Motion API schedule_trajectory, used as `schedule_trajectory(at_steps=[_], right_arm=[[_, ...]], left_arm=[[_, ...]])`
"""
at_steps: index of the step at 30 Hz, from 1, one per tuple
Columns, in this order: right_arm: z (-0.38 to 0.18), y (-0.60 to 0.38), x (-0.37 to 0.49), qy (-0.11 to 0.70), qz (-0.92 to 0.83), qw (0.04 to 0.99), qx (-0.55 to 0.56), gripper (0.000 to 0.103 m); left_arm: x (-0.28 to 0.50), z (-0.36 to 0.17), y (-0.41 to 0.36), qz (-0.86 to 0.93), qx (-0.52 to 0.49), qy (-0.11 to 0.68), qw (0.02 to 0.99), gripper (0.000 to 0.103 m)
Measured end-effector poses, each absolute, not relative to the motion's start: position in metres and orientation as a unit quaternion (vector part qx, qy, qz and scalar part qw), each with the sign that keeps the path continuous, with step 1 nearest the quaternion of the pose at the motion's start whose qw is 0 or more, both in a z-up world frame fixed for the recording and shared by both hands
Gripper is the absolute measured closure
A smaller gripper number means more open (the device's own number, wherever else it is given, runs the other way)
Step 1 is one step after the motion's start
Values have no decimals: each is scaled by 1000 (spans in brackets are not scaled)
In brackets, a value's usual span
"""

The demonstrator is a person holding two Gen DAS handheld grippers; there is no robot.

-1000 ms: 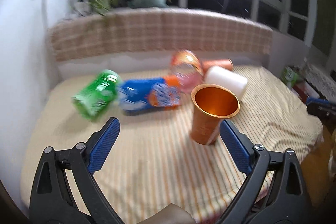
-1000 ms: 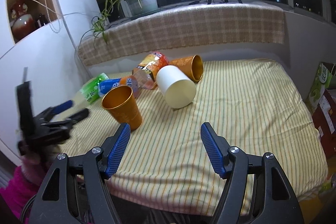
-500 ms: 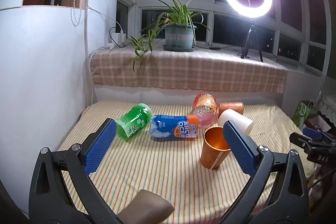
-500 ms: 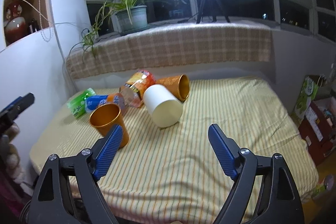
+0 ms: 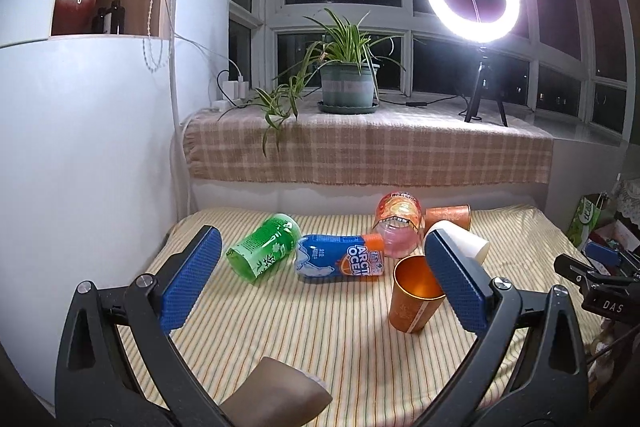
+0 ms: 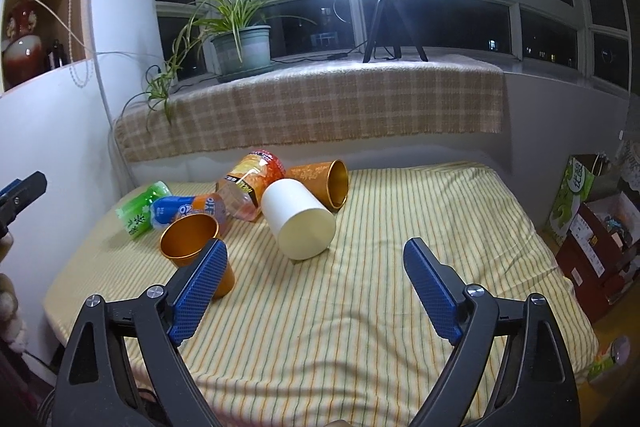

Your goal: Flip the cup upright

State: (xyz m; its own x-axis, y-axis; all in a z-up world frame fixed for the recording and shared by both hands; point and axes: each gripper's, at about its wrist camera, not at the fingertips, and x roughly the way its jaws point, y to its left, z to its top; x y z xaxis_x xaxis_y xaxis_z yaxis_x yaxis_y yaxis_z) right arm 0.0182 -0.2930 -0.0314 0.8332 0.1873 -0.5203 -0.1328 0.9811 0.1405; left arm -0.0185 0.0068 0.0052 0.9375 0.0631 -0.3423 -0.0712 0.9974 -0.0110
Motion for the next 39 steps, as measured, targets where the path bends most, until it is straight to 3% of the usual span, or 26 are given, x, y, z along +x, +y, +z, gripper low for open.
schedule_trajectory(at_steps=[39], right_arm=[[-43,-286,31,301,89,948,59,13]], left_arm=[[-14,4,13,42,-15,172,984,0]])
